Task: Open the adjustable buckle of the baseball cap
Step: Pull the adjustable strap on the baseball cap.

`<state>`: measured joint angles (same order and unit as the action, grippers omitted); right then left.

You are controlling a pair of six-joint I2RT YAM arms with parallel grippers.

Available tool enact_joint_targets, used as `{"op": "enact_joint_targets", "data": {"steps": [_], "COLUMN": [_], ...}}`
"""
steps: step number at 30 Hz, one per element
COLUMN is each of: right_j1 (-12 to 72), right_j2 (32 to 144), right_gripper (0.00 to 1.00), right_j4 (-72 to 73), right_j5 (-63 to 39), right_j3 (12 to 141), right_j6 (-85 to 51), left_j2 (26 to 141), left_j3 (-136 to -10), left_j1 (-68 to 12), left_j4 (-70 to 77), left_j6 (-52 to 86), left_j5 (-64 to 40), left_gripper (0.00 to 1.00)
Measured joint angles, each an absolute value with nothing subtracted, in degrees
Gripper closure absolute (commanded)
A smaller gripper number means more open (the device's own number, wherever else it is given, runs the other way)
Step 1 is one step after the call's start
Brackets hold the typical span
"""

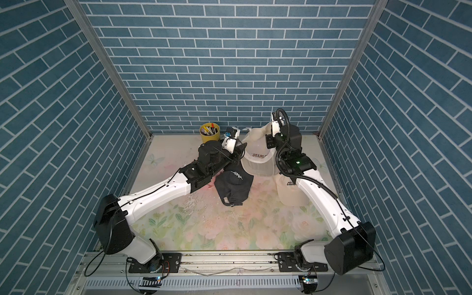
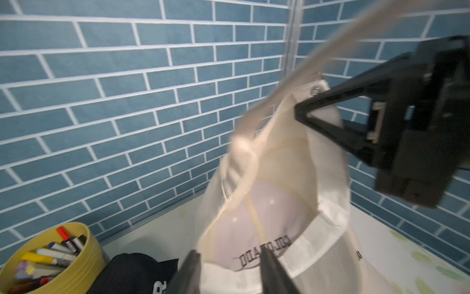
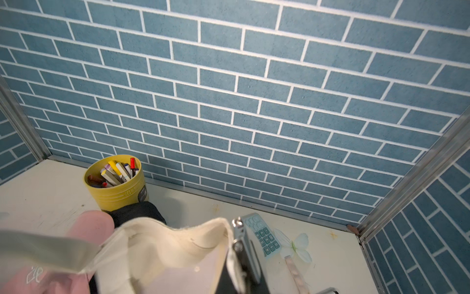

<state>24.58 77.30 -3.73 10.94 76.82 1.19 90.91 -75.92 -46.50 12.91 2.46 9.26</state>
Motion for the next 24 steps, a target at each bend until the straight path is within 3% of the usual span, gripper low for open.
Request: {"op": "enact_joint_targets", "data": {"steps": [6,13,24], "right_j1": [25.7,29.2,35.1], "right_j2": [82.6,85.8,87.2], "right_gripper": [1.00,1.00,1.00], "right_j4": [-15.5,-26.0,-34.9], "right_j5": [14.7,23.0,36.5], "right_j3": [89.6,94.7,101.4], "right_j6": [-5.8,-12.4,-18.2], "left_j2": [89.1,84.7,88.8], "left_j3": [-73.3,-68.8,-65.5], "left_j1": [-46.3,-51.6,-56.7], "left_j4": [14.9,15.9,23.9], "left_j6": [3.7,2.7,4.0], "left_j5": [13.9,16.8,4.4], "left_gripper": [0.29,0.29,0.25]}}
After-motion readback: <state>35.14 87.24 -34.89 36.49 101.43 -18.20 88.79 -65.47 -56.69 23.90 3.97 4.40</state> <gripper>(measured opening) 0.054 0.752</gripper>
